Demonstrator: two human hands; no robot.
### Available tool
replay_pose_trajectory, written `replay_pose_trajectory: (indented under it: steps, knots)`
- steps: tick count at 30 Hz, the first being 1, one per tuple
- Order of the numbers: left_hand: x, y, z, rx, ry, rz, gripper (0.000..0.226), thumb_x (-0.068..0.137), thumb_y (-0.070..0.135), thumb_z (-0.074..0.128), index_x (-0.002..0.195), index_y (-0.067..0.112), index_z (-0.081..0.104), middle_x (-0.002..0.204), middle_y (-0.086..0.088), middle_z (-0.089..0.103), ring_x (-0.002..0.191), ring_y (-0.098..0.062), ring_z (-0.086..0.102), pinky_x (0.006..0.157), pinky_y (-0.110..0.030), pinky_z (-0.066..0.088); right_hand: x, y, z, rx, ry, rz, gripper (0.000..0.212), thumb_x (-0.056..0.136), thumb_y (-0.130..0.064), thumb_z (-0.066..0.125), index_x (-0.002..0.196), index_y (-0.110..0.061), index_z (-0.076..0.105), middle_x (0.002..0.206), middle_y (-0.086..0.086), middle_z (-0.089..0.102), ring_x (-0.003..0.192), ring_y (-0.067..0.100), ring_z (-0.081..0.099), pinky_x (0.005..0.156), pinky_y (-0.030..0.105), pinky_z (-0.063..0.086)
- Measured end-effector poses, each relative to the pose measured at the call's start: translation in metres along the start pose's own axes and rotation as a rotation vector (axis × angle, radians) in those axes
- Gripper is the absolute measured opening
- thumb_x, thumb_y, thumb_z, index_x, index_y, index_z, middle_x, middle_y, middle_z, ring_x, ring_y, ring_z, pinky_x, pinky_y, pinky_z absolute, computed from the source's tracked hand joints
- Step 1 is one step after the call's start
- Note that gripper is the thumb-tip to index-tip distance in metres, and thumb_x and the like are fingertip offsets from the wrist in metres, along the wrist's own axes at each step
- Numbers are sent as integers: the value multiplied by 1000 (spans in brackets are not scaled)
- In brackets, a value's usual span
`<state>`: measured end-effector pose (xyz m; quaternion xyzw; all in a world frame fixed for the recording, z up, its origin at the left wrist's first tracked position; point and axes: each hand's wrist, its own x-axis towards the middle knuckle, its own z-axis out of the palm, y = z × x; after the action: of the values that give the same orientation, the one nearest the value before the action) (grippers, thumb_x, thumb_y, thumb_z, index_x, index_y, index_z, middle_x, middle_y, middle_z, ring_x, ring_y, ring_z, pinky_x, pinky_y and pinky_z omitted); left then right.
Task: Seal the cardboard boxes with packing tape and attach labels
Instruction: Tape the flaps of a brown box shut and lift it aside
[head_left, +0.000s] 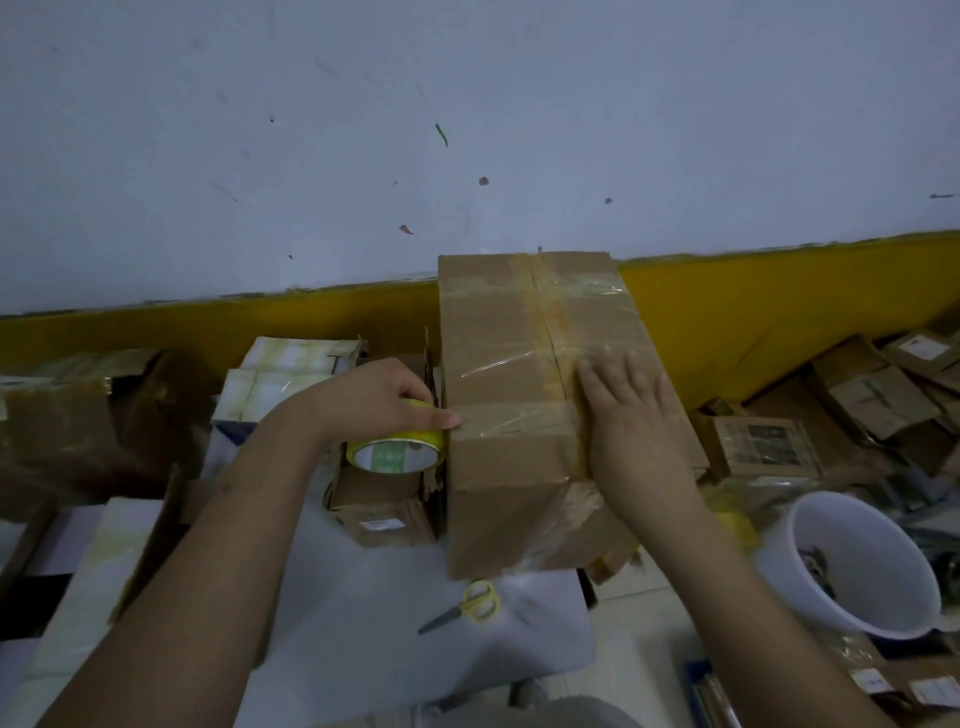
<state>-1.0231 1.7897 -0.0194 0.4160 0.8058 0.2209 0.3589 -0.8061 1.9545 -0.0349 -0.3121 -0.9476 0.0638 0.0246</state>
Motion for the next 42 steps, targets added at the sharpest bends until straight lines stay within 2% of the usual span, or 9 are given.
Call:
replay_pose_trajectory:
  steps: [4,9,13,22,27,31,34,37,42]
  knots:
    - [1,1,1,-23,-16,22,46,84,59,70,57,21,69,57,-3,39,57,-24,32,55,-33,26,-9,-18,4,93,-44,-249,55,107,-37,25,159,-28,9,166,-7,1,152,15,-10,123,36,-10]
    - [4,-2,1,-24,-10,57,43,86,53,70,70,13,75,65,-15,54,61,-22,47,58,-33,36,-24,-40,17,-54,-141,-506,82,90,-75,11,159,-32,0,166,-8,-5,152,26,-11,121,54,-6]
    - [-3,-12,-2,-48,-7,50,64,73,69,64,81,7,74,71,-15,60,65,-22,54,62,-34,41,-17,-50,13,-67,-193,-525,89,83,-79,-4,158,-31,-5,166,-8,-8,152,26,-13,122,54,-3]
    - [-8,-43,-11,-93,-216,-43,45,89,59,62,102,19,78,102,-2,77,101,-27,70,95,-44,53,-19,-64,17,-46,-219,-553,96,77,-78,-16,158,-28,-5,165,-10,-11,152,22,-15,122,50,-11]
    - [0,-52,5,-57,-190,-83,77,64,87,59,89,17,77,83,2,74,75,-12,68,74,-31,52,-17,-62,12,50,-225,-529,84,88,-77,6,158,-31,3,164,-14,-5,152,16,-11,123,44,-11]
    - [8,-50,11,-62,-79,1,74,66,82,65,96,15,73,89,-4,72,79,-14,66,72,-31,50,-4,-32,-7,338,-86,-264,64,95,-65,36,152,-37,30,162,-13,23,147,9,25,119,34,25]
    - [7,-35,8,-75,11,51,53,69,60,74,110,27,67,103,11,68,93,-2,65,77,-17,51,22,13,-15,199,110,45,73,93,-63,45,154,-26,31,162,5,25,146,27,31,117,44,29]
    - [14,-24,8,-59,37,66,55,64,58,77,109,31,64,106,15,65,99,0,62,86,-24,53,35,50,-13,447,-164,354,100,83,-72,55,159,-24,12,161,8,27,140,33,38,108,42,37]
    - [32,0,27,-118,78,91,51,70,59,81,109,34,60,111,11,68,102,-11,67,93,-44,56,27,106,-15,1181,-387,632,73,80,-65,66,133,-16,58,108,8,73,91,25,71,71,36,59]
